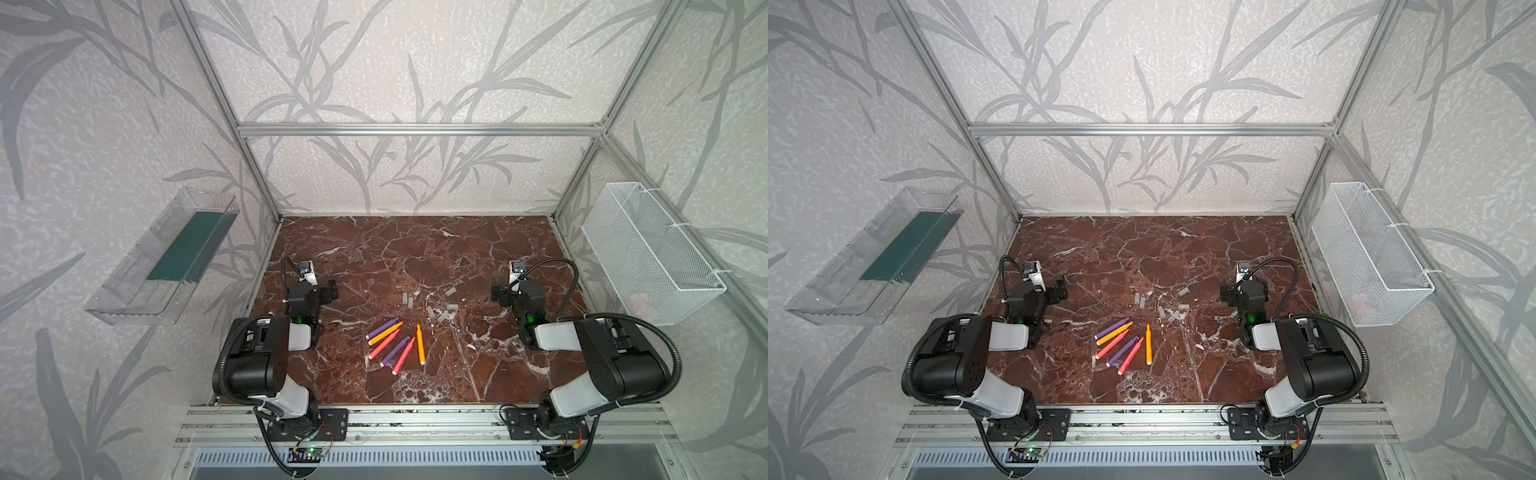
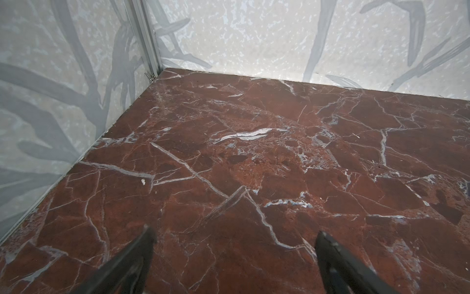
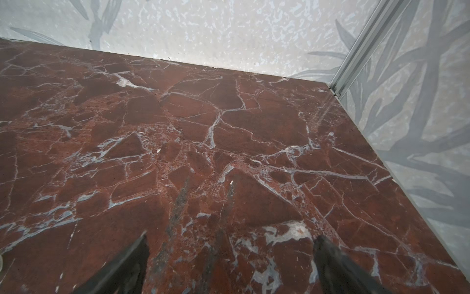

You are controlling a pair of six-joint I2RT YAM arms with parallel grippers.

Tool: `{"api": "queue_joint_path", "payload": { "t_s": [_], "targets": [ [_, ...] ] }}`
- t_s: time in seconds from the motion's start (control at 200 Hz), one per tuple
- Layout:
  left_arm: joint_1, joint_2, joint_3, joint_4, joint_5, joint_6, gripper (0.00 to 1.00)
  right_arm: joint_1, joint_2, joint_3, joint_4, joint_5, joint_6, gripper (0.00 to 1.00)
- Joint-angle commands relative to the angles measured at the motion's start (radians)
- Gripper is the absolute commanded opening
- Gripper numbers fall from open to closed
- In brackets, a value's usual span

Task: Insert pens into pen caps
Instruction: Pick up a pen from the center of the table.

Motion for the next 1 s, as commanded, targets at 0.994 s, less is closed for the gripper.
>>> {"api": "queue_joint_path", "payload": {
  "t_s": [0.994],
  "targets": [
    [-0.015, -0.559, 0.124, -0.63, 0.056, -0.363, 0.99, 0.093, -0.43, 0.301, -0.951, 0.188, 0.4, 0.99]
  ]
}}
